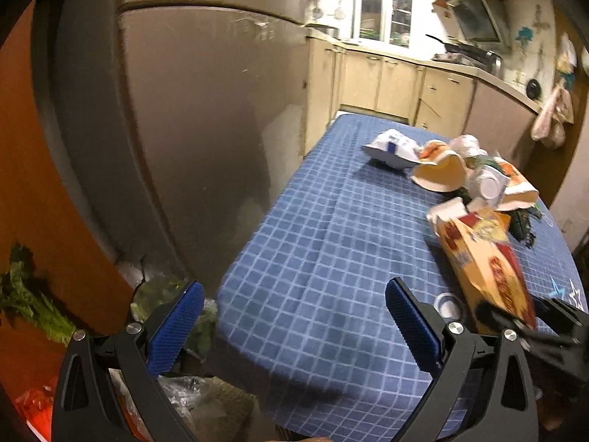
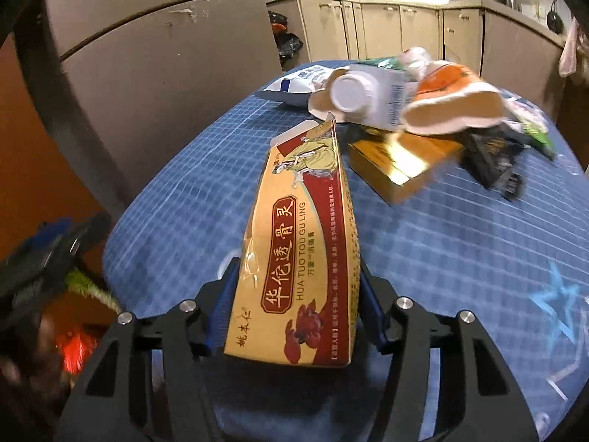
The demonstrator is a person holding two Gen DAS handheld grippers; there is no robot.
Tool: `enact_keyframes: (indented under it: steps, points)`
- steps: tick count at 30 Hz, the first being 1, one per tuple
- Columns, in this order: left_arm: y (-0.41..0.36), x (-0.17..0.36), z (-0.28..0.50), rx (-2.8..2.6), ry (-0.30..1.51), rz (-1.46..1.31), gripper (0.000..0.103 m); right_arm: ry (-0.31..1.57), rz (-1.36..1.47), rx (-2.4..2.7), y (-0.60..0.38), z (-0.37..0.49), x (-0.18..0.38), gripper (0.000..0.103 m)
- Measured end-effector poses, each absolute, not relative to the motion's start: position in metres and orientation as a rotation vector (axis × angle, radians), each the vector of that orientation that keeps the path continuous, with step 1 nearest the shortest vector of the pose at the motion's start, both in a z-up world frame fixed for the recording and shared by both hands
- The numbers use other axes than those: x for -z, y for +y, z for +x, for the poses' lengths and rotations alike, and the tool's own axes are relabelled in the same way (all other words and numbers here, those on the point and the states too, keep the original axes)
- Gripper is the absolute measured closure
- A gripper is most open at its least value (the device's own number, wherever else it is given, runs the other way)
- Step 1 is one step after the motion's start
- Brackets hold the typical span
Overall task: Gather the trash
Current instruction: 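Grasp the green-and-white drink carton with the left tool while the right tool holds the box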
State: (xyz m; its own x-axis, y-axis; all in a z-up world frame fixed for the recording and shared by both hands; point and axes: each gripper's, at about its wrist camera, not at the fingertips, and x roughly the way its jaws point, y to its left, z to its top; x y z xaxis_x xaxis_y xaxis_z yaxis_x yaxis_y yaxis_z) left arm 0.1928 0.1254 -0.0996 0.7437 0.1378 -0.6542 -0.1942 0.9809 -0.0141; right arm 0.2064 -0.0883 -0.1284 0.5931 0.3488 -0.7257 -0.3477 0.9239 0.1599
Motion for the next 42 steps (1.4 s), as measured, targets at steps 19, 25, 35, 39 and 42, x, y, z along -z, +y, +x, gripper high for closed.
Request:
enact_keyframes:
  steps: [19,25,35,39,42]
  points:
    - [-0.015,0.059,0.331,0.275,0.642,0.003,0.011,0.752,0.279,-0.194,-0.229,0.156,0.113,0.047]
    - [-0.051,0.077,0.383,0.335,0.715,0.064,0.015,0.762,0.307,-0.202,-0.239,0.164,0.118,0.047]
    - [-0.048,0.101,0.420,0.434,0.876,0.021,0.057,0.774,0.329,-0.221,-0.242,0.169,0.120,0.047]
    - [-0.044,0.101,0.402,0.438,0.843,0.034,0.057,0.774,0.325,-0.228,-0.241,0.171,0.120,0.047]
    - [-0.040,0.095,0.385,0.416,0.807,0.036,0.058,0.769,0.319,-0.228,-0.239,0.170,0.118,0.047]
